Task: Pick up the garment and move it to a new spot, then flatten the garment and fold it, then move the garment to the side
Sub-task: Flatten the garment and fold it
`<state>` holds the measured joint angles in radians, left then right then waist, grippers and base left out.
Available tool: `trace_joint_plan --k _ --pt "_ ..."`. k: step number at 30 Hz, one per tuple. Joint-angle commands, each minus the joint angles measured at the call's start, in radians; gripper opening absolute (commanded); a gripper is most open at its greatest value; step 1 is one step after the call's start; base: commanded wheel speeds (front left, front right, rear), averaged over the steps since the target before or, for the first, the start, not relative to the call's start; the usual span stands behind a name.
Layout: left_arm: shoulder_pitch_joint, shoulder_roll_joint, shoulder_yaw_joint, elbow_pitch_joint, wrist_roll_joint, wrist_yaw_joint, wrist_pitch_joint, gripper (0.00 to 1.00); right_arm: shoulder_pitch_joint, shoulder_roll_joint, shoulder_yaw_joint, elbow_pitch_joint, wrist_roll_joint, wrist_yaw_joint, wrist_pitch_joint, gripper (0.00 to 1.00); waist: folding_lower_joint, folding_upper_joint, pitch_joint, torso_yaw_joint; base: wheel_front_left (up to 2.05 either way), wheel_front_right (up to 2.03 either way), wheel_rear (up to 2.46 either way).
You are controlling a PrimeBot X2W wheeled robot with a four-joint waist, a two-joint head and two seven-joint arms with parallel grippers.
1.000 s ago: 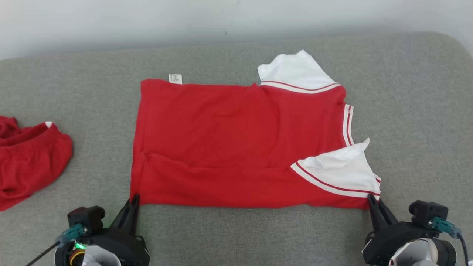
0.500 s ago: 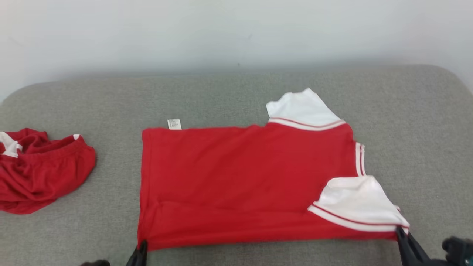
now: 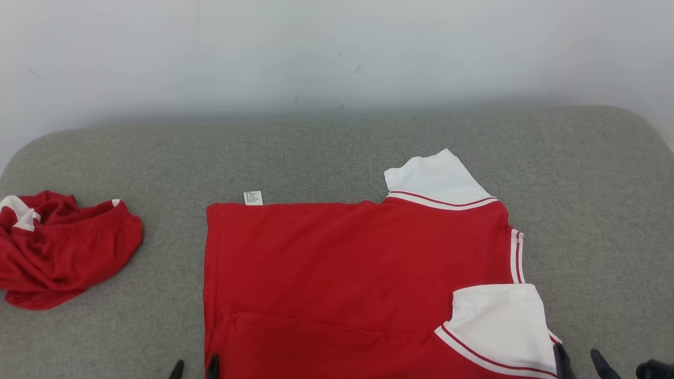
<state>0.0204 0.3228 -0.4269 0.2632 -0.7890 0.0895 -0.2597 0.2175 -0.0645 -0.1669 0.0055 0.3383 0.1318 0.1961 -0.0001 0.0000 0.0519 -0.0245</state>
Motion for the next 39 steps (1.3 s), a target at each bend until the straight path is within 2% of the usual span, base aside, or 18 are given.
trace_joint_plan --k 1,7,11,16,22,29,36,39 --pt "0.006 0.0 0.024 -0.018 0.026 0.007 -0.007 1.0 -0.023 0.003 0.001 -0.009 -0.008 -0.002 -0.018 1.0 0.0001 0.0 -0.008 -0.003 0.0 0.0 0.0" --pt "0.031 -0.001 0.149 -0.094 0.11 0.021 -0.006 1.0 -0.084 -0.01 0.026 -0.029 -0.023 -0.002 -0.081 1.0 0.0001 0.0 -0.038 -0.015 0.0 0.0 0.0" --pt "0.041 0.005 0.192 -0.143 0.168 0.027 -0.006 1.0 -0.11 -0.013 0.039 -0.038 -0.024 -0.002 -0.115 1.0 0.0001 0.0 -0.049 -0.017 0.0 0.0 0.0" --pt "0.056 0.022 0.222 -0.223 0.247 0.051 -0.006 1.0 -0.147 -0.018 0.071 -0.057 -0.038 -0.002 -0.19 1.0 0.0001 0.0 -0.059 -0.018 0.0 0.0 0.0" --pt "0.065 0.071 0.213 -0.27 0.339 0.05 -0.006 1.0 -0.174 -0.02 0.112 -0.087 -0.062 -0.002 -0.276 1.0 0.0001 0.0 -0.064 -0.024 0.0 0.0 0.0" --pt "0.082 0.058 0.232 -0.323 0.338 0.05 -0.006 1.0 -0.159 -0.018 0.152 -0.1 -0.086 -0.002 -0.34 1.0 0.0001 0.0 -0.064 -0.02 0.0 0.0 0.0" --pt "0.108 0.03 0.3 -0.343 0.352 0.046 -0.006 1.0 -0.135 -0.019 0.161 -0.06 -0.097 -0.002 -0.406 1.0 0.0001 0.0 -0.059 -0.014 0.0 0.0 0.0" --pt "0.116 0.015 0.329 -0.335 0.361 0.031 -0.006 1.0 -0.129 -0.018 0.165 -0.036 -0.111 -0.003 -0.424 1.0 0.0001 0.0 -0.057 -0.01 0.0 0.0 0.0"
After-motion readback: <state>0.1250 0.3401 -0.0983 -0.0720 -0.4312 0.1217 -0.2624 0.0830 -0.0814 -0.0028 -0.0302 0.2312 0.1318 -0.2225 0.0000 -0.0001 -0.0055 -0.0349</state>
